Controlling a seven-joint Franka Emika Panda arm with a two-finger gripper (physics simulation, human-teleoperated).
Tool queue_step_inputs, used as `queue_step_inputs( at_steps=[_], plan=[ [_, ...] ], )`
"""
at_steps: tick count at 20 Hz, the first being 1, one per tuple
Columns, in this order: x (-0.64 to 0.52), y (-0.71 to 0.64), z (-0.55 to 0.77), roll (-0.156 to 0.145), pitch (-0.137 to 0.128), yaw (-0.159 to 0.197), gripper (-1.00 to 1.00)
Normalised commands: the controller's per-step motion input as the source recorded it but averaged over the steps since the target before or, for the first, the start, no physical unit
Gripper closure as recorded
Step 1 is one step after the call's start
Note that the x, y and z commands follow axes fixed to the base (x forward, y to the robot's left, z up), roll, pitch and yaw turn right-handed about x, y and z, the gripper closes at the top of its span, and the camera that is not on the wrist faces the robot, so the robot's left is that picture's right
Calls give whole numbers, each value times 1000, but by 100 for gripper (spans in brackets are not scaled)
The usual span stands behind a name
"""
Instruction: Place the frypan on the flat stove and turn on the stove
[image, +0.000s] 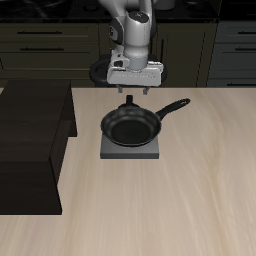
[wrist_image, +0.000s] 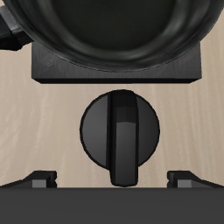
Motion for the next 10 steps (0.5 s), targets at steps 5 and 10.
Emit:
queue_step_inputs(
  at_steps=[5,10],
  plan=[
    [-84,18,-42,3,-24,7,-100],
    [-111,-129,-43,-29,-36,0,-100]
  ],
)
